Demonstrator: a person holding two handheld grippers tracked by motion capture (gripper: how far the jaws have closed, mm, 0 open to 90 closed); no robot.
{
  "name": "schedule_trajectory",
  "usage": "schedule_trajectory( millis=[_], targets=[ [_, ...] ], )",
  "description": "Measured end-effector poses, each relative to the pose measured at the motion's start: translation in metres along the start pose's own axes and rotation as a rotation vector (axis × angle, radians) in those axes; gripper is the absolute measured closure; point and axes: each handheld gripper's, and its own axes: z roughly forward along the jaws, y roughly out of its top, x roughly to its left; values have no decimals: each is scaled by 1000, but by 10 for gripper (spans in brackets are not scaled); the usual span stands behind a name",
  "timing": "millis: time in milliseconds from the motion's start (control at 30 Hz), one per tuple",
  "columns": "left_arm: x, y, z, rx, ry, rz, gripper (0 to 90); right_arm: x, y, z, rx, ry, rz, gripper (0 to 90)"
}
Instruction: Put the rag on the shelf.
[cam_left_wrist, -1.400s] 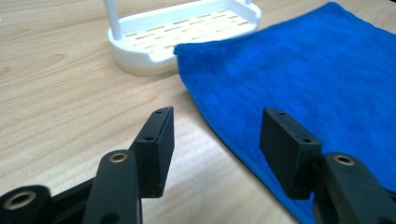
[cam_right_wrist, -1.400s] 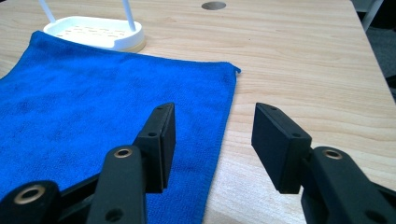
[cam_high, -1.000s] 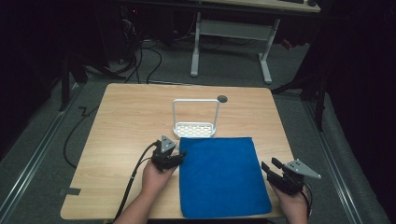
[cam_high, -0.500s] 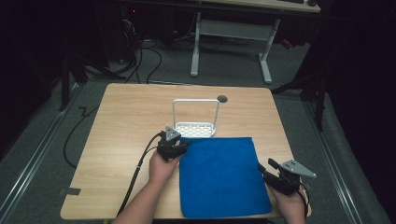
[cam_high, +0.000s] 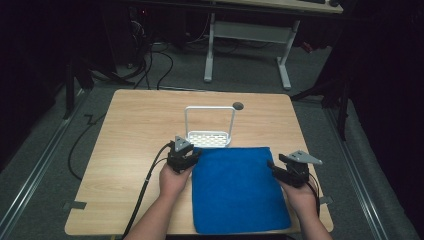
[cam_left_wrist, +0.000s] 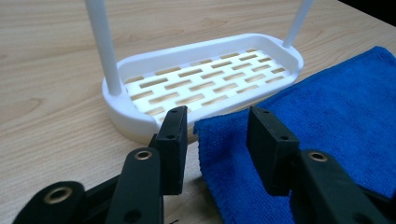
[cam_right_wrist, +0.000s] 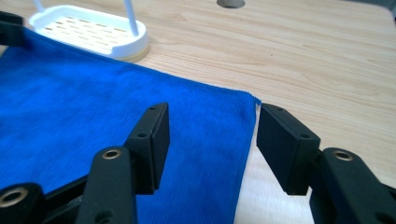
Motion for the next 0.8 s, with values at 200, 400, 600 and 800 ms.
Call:
schedule_trajectory(
  millis=[200,400,600,800],
  targets=[
    [2,0,1,19,-6,-20,581,-17,18,33,61,-26,40,502],
    [2,1,3,37,-6,-16,559,-32,16,55,81,-31,103,538],
    [2,1,4,48,-7,-20,551,-39,10,70,97,-23,151,564],
    [1,2,6,57,-22,-7,600,-40,5,80,110,-20,153,583]
  ],
)
